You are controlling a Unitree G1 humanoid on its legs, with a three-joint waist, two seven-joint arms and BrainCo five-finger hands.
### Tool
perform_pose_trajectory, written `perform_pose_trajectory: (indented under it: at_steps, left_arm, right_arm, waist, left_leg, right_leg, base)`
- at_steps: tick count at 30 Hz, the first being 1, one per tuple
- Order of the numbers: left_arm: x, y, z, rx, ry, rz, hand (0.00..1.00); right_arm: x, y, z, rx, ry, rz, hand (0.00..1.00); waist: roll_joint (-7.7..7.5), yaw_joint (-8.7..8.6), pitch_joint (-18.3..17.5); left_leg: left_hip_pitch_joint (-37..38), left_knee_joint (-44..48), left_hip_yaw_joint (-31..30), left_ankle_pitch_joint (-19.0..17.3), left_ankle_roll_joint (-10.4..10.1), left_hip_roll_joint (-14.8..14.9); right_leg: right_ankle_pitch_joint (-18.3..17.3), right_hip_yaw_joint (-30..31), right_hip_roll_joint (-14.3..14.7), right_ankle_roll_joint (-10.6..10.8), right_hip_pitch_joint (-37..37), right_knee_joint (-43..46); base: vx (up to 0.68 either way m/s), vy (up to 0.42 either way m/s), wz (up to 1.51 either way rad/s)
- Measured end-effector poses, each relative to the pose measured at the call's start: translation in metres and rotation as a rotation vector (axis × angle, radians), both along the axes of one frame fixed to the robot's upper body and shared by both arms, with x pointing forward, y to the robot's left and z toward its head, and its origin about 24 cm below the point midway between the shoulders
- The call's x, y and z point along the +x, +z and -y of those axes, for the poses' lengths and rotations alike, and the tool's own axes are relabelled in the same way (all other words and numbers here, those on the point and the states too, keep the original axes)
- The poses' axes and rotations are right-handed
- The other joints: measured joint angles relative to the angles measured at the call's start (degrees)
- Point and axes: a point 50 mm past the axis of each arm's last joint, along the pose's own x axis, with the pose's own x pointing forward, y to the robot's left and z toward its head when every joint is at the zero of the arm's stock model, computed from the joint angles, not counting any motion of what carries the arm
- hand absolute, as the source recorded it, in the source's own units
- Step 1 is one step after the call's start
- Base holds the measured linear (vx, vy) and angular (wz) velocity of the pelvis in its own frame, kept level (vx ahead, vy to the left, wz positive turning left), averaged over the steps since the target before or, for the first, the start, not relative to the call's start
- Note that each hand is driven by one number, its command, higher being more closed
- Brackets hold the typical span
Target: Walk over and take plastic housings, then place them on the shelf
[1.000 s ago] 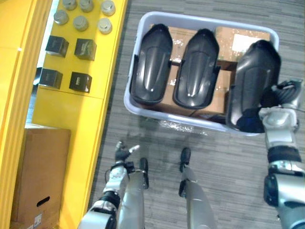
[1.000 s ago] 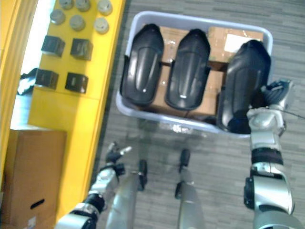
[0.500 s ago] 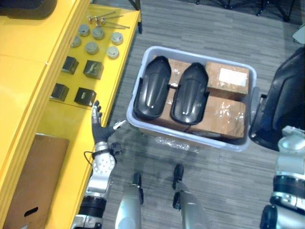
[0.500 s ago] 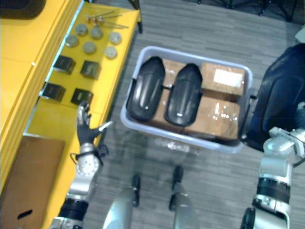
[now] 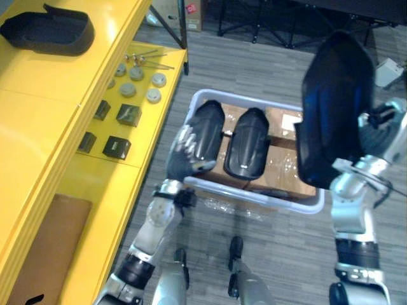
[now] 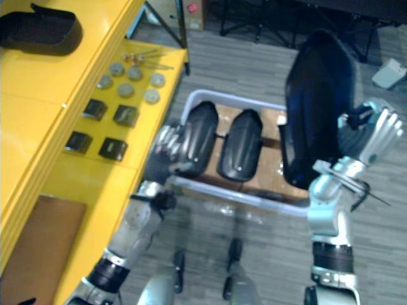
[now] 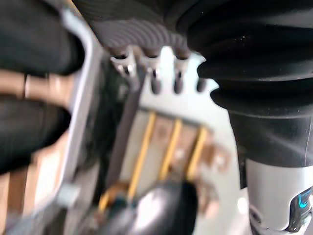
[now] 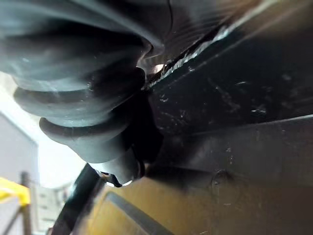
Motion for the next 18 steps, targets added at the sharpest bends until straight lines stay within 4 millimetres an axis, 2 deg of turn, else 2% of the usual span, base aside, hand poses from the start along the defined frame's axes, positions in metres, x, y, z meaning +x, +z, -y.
perform_pose_trajectory:
  at_steps: [4,10,18]
  left_arm:
    - [0.006,-0.001,0.018,0.065,-0.018,-0.007,0.0]
    - [0.009,-0.003,0.023,0.108,-0.02,-0.011,0.0]
    - [0.011,-0.011,0.032,0.118,-0.044,-0.069,0.0]
  right_arm:
    - [0.0,0.01,-0.021,-0.044,0.087,0.062,1.0]
    - [0.003,0.008,-0.044,-0.073,0.185,0.057,1.0]
    - [0.006,0.007,-0.064,-0.084,0.26,0.055,1.0]
  waist:
    - [0.02,-1.04,0.0]
    - [0.02,-1.04,0.0]
    - [0.02,-1.51,0.0]
  left_leg:
    - [-1.1,1.8,-0.1,-0.7,0.2,0.1]
    - [-1.1,2.1,-0.1,-0.8,0.3,-0.4]
    - [-1.8,3.0,-0.1,-1.0,0.7,-0.8]
  right_leg:
    - [0.3,0.1,0.2,0.1,-0.3,0.0]
    - [0.4,0.5,0.1,0.2,-0.3,0.1]
    - [0.4,1.2,0.0,0.2,-1.1,0.6]
  base:
    - [-0.04,0.062,-0.01]
    - [-0.03,0.037,0.0]
    - [-0.04,0.046,-0.03]
